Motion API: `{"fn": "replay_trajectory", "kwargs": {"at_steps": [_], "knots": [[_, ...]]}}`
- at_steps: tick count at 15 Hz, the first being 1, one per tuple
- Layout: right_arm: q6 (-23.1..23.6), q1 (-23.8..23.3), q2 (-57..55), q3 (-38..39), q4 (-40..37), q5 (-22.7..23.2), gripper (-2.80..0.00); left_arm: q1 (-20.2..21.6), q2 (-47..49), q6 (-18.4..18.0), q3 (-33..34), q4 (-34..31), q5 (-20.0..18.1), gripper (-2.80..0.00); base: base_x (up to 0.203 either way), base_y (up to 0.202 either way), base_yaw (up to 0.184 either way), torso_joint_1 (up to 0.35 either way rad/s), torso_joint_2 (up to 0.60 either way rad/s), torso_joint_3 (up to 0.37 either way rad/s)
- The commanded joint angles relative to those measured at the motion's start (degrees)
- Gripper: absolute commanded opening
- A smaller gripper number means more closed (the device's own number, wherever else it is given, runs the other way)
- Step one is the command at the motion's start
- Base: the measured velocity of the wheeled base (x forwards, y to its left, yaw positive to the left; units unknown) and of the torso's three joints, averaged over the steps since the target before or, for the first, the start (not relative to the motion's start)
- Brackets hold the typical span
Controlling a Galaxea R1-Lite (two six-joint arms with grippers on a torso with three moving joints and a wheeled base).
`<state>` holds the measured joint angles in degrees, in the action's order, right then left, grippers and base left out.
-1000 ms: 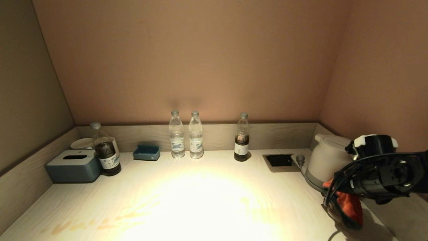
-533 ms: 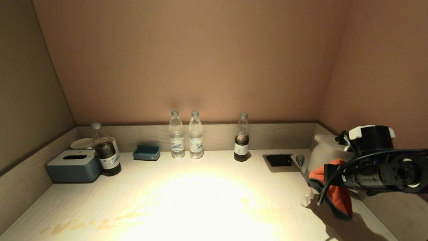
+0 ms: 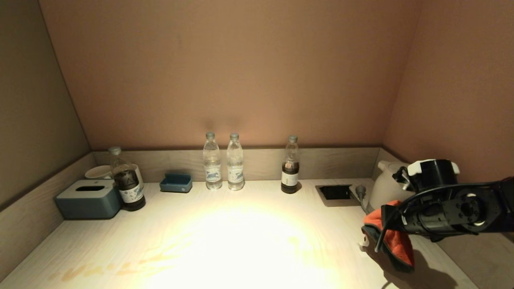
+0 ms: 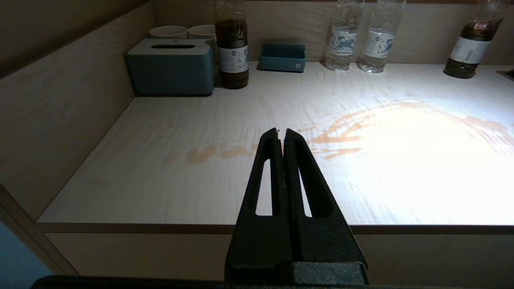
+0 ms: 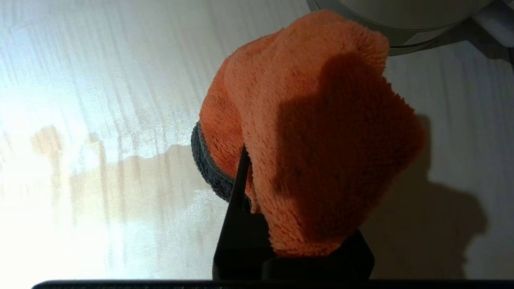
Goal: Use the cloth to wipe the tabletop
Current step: Sweep the stains on the table
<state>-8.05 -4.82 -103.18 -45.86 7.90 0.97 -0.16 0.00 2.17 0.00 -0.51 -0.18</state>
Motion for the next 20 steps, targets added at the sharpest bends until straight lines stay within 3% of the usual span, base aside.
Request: {"fn": "replay_trajectory", "kwargs": {"at_steps": [1,5,20], "knots": [[0.0,0.0,-1.8,0.1,0.1,1.2,-2.8,0.0,0.0,0.0,0.0,0.0,0.0,-2.8,0.0,0.0,0.0,0.0,0.0,0.0],[0.0,0.0,-2.6,-0.3,0.0,4.6,-2.8,0.0,0.0,0.0,0.0,0.0,0.0,-2.8,0.0,0.0,0.0,0.0,0.0,0.0],[0.0,0.5,-10.3,0.2,0.4,8.7,-2.8,0.1,0.0,0.0,0.0,0.0,0.0,-2.8,0.0,0.0,0.0,0.0,0.0,0.0]]}}
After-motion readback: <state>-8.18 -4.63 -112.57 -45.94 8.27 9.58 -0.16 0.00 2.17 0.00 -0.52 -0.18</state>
